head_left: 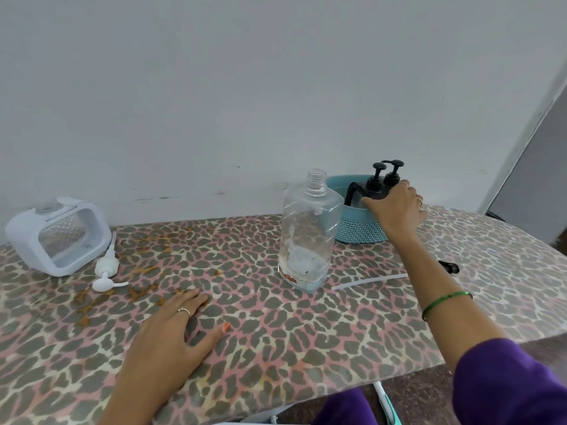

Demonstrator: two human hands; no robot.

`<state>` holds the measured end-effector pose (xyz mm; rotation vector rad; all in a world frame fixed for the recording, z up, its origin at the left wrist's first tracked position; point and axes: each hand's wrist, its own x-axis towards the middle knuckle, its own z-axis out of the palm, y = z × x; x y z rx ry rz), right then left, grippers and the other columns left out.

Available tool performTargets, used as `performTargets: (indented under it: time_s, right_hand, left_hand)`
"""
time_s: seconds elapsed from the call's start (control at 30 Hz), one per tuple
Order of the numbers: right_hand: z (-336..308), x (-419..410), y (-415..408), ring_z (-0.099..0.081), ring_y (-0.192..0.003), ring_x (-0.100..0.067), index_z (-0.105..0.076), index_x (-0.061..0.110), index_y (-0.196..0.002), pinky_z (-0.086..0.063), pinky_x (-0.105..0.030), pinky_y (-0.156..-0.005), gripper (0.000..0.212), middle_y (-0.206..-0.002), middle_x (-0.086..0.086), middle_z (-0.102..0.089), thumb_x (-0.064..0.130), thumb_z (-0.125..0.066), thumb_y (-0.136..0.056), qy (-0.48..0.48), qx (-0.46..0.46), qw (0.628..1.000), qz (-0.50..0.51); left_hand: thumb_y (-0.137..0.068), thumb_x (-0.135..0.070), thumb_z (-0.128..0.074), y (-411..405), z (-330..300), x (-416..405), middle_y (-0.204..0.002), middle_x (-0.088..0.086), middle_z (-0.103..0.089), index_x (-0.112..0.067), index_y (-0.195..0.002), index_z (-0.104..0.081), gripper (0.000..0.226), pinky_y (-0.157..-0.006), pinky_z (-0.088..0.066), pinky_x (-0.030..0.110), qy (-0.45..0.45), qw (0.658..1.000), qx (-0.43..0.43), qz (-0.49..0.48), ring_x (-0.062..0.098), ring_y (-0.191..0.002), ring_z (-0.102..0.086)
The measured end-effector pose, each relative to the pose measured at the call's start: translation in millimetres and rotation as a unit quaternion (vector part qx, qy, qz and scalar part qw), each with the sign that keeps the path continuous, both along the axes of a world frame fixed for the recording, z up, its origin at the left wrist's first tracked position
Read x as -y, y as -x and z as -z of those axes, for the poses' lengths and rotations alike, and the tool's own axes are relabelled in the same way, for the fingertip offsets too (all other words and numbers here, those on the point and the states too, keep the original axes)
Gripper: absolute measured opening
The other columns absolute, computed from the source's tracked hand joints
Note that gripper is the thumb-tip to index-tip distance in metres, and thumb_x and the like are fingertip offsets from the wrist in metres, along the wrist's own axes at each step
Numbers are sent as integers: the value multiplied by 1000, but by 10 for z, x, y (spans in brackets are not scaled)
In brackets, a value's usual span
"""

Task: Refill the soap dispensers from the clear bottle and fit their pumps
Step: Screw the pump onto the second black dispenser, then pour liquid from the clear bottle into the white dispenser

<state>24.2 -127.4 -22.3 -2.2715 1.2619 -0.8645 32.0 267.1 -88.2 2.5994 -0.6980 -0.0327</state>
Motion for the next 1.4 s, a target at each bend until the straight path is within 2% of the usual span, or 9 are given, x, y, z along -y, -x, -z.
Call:
performTargets:
  time_s: [0.37,0.63,0.77,0.97,1.1,1.17,1.27,1.33,1.4]
  right_hand:
    - [-62,75,-90,-43,-122,-43,-43,2,-128,-41,-58,-97,78,-129,-20,-45,34,-82,-70,-30,6,999,-18]
    - [-43,81,-95,-39,-126,-44,-38,2,-134,-40,-59,-98,85,-133,-21,-42,38,-81,-70,-23,-7,1000,-19]
    - [-19,88,-67,-36,-128,-44,-35,0,-136,-38,-59,-100,87,-135,-22,-41,47,-75,-75,-8,-9,999,-33]
    - [44,54,132,-39,-117,-42,-52,-1,-118,-37,-58,-99,62,-127,-20,-41,54,-51,-89,28,-3,997,-69]
    - [-101,-130,292,-38,-116,-40,-62,2,-107,-33,-47,-99,39,-127,-22,-43,38,-53,-93,61,78,992,-80]
    - [-273,-344,370,-39,-118,-40,-61,3,-105,-36,-47,-100,28,-128,-23,-42,26,-52,-92,91,173,975,-108]
    - [-459,-777,475,-45,-119,-35,-59,11,-103,-40,-49,-99,24,-125,-18,-48,29,-48,-93,133,299,928,-178]
    - [-507,-1126,541,-46,-120,-31,-58,12,-103,-41,-49,-98,27,-123,-18,-51,35,-46,-97,185,332,894,-238]
    - [-523,-1535,589,-49,-115,-33,-60,7,-100,-42,-45,-96,25,-119,-23,-52,29,-48,-98,240,337,852,-322]
  left_hand:
    - [-80,-68,-47,-32,25,-17,-151,-15,-31,-33,-143,-37,73,-117,-20,30,-3,1000,2,2,6,-141,-24]
    - [-70,-76,-34,1,1,-6,-151,-16,-31,-33,-142,-37,84,-117,-22,29,-1,1000,-5,3,5,-140,-25]
    - [-79,-71,-45,2,1,-3,-151,-16,-31,-32,-143,-38,76,-116,-22,26,3,1000,5,-1,5,-139,-26]
    - [-81,-69,-48,29,41,0,-151,-14,-33,-31,-142,-40,73,-115,-21,26,19,1000,13,-12,5,-139,-26]
    - [-82,-70,-47,61,65,-7,-152,-14,-31,-33,-143,-38,72,-115,-19,27,24,999,27,-25,4,-139,-25]
    - [-82,-69,-49,64,78,-6,-151,-14,-32,-32,-142,-40,71,-115,-20,27,31,998,36,-32,3,-139,-26]
    - [-82,-69,-49,62,102,-8,-150,-16,-33,-31,-142,-41,71,-116,-20,27,44,998,36,-39,1,-138,-26]
    - [-83,-68,-49,69,112,-24,-150,-16,-35,-30,-141,-43,69,-116,-21,26,54,997,46,-42,1,-137,-28]
    - [-84,-65,-51,81,114,-41,-149,-15,-37,-28,-140,-46,67,-115,-22,25,63,995,56,-44,1,-136,-30]
